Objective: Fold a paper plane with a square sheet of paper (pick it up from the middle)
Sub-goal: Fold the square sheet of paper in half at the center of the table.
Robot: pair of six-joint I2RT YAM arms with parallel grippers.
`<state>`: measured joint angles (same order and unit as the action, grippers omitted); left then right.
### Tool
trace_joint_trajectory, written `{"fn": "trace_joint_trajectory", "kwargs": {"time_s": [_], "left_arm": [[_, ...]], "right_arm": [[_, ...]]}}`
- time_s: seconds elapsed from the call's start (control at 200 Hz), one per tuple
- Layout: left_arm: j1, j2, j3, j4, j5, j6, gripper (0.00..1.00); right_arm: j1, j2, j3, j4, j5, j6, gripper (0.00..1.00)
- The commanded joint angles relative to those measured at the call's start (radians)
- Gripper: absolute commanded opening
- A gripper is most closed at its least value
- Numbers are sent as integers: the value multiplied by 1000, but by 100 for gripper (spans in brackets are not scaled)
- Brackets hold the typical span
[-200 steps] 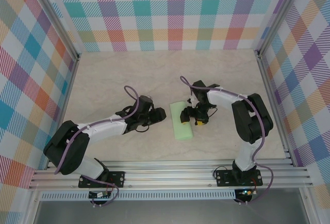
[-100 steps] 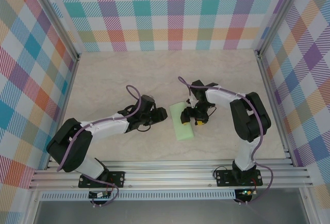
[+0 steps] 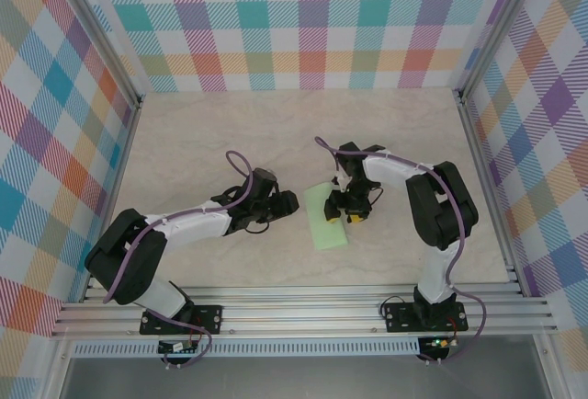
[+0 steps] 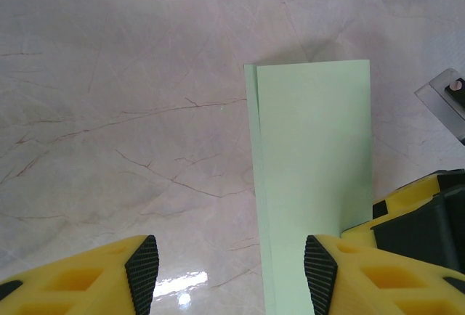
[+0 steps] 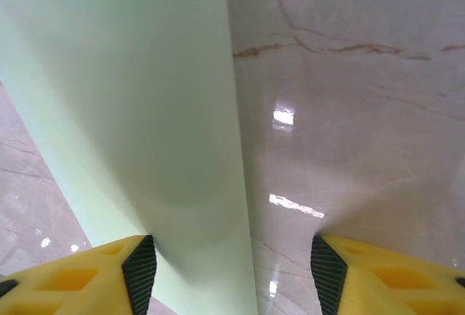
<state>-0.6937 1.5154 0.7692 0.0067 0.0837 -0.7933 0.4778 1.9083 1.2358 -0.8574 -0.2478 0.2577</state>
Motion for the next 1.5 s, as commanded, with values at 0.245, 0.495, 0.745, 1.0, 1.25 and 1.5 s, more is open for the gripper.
{"fn": "trace_joint_trajectory", "kwargs": {"time_s": [0.245,0.495,0.745,1.0,1.25,1.5], "left_arm": [[-17,-3,28,-18,-23,2,58],[-16,-25,24,-40,-34,12,59],[-17,-54,22,-74,-74,25,60],[-13,-115,3,-137,-160,26,62],[3,-195,-31,-188,-221,21,64],[48,-298,-77,-211,-238,19,67]], "right_arm": [[-3,-47,-30,105,-167,67,48],[-5,-57,-48,141,-203,88,40],[-4,-107,-44,155,-230,115,34],[-4,-150,-35,181,-271,154,30],[-4,-170,7,252,-371,231,33],[-1,-113,34,380,-386,362,34]]}}
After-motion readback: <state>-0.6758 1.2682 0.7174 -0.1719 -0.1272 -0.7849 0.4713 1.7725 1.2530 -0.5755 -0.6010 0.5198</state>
